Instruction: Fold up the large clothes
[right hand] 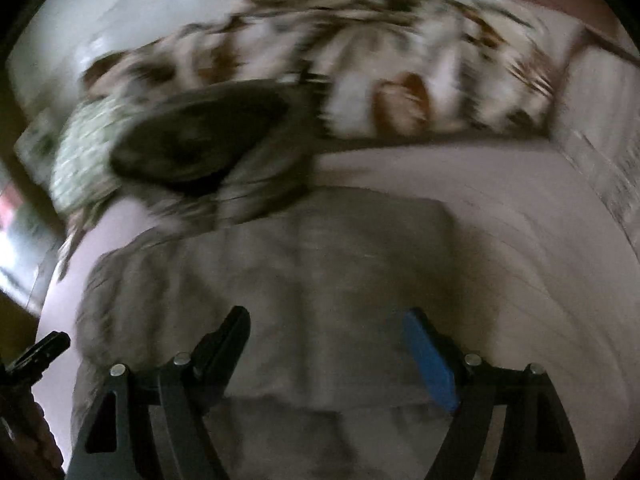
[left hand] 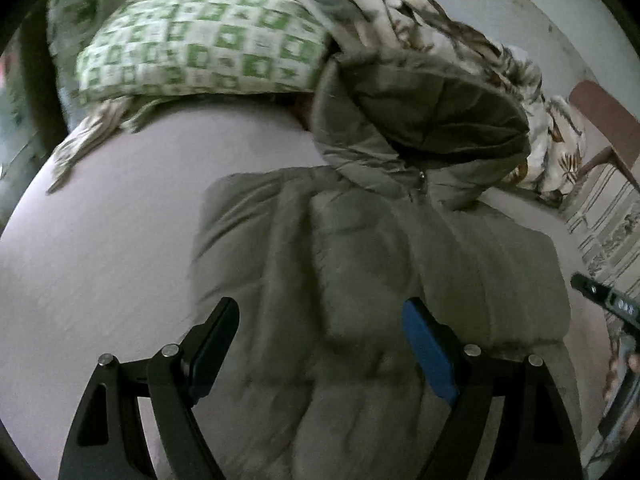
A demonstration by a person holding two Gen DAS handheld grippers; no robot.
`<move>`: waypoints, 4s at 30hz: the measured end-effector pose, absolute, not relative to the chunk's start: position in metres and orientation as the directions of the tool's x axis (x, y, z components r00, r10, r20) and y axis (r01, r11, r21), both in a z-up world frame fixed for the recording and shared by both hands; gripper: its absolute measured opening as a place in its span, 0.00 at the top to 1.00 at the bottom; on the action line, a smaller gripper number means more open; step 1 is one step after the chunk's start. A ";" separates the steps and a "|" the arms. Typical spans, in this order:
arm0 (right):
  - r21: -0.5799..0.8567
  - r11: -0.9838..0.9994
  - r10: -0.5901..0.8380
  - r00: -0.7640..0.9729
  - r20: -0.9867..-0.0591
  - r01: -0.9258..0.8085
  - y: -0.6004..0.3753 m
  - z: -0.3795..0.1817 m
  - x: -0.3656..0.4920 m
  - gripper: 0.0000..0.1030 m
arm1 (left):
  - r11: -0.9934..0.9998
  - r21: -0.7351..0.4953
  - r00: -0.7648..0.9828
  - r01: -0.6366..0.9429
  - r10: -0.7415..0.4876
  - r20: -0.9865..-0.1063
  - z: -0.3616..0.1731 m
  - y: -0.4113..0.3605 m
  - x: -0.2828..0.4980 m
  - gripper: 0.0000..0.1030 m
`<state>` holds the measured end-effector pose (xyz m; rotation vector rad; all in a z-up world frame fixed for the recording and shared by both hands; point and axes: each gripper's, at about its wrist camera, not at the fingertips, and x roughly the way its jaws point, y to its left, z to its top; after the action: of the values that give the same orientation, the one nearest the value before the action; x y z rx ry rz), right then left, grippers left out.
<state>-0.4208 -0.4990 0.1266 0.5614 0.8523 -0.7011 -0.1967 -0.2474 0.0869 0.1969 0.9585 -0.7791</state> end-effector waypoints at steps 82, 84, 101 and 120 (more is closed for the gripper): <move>0.019 0.986 -0.095 0.654 -0.751 0.164 -0.414 0.179 -0.386 0.84 | 0.425 -0.078 0.275 0.902 -0.704 -0.655 0.136 -0.203 -0.224 0.90; 0.049 0.983 -0.073 0.619 -0.782 0.177 -0.402 0.145 -0.397 0.84 | 0.452 -0.090 0.269 0.888 -0.666 -0.696 0.106 -0.197 -0.228 0.89; -0.042 0.982 -0.139 0.546 -0.826 0.186 -0.381 0.062 -0.389 0.84 | 0.548 -0.119 0.317 0.828 -0.633 -0.706 0.094 -0.140 -0.233 0.75; -0.103 0.980 -0.187 0.611 -0.769 0.170 -0.359 0.095 -0.467 0.21 | 0.465 -0.158 0.145 0.871 -0.552 -0.821 0.032 -0.223 -0.251 0.71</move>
<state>-0.4669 -0.3587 0.0945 -0.0208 0.8894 -0.2059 -0.2507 -0.2229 0.0319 0.3999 0.9654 -1.0645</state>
